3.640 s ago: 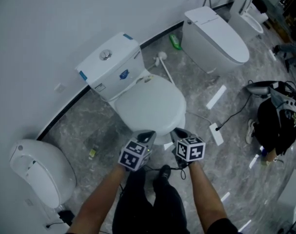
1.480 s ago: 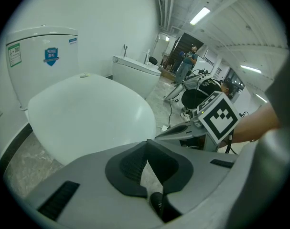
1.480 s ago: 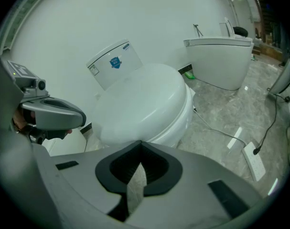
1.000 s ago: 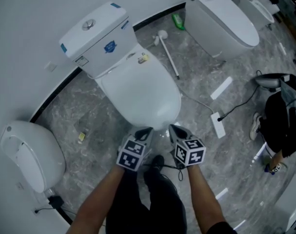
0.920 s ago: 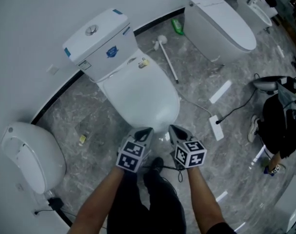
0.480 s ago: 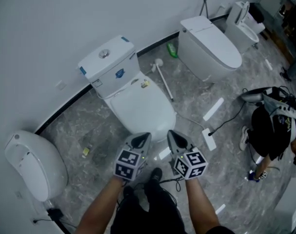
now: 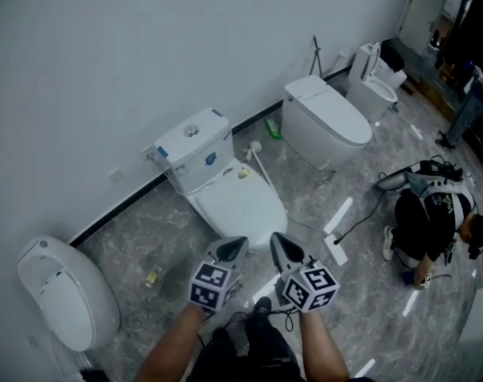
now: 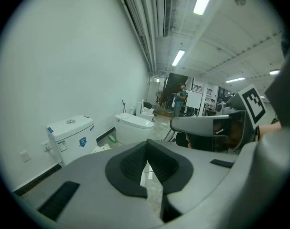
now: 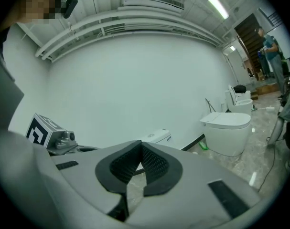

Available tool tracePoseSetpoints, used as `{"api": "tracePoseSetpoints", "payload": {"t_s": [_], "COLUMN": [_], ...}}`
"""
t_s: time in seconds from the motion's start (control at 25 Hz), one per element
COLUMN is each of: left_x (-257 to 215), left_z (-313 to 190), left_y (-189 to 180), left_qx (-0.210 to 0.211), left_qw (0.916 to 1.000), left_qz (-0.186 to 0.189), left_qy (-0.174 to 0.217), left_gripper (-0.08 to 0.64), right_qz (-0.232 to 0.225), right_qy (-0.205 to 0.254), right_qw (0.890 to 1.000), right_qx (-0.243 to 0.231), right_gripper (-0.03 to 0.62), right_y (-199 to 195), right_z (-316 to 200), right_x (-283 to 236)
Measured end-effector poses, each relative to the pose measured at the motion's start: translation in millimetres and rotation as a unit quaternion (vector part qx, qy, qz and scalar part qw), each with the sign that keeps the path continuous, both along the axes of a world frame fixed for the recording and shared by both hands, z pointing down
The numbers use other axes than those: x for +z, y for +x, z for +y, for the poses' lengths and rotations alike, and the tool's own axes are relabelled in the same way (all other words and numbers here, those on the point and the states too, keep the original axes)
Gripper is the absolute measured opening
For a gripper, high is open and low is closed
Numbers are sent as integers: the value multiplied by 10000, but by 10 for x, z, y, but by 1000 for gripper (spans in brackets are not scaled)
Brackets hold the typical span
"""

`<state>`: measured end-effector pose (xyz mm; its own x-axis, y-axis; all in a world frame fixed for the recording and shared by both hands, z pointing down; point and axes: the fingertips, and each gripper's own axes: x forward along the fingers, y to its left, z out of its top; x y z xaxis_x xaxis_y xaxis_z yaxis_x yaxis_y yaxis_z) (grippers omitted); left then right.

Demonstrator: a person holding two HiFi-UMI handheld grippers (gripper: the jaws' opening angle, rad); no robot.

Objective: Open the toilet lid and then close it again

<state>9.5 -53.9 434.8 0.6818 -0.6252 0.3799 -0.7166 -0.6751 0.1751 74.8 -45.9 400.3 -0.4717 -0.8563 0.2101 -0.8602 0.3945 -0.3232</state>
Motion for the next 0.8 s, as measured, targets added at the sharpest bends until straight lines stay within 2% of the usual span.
{"api": "tracePoseSetpoints", "payload": {"t_s": [0.16, 0.52, 0.8], "left_x": [-337, -1042, -1395], "left_z": [238, 741, 1072], "left_y": [-185, -479, -586], "left_qx": [27, 35, 112], "left_qw": [9998, 9971, 9943], "left_qz": [48, 403, 467], "left_qy": [185, 646, 952], "left_gripper": [8, 8, 8], "right_qz": [13, 148, 235], "right_qy": [209, 810, 1086], "right_qw": [9998, 9966, 9937], "right_qx": [53, -65, -139], "right_gripper": [9, 9, 9], "right_y": [-205, -585, -773], "right_z": [274, 828, 1173], "right_x": [-367, -1111, -1418]}}
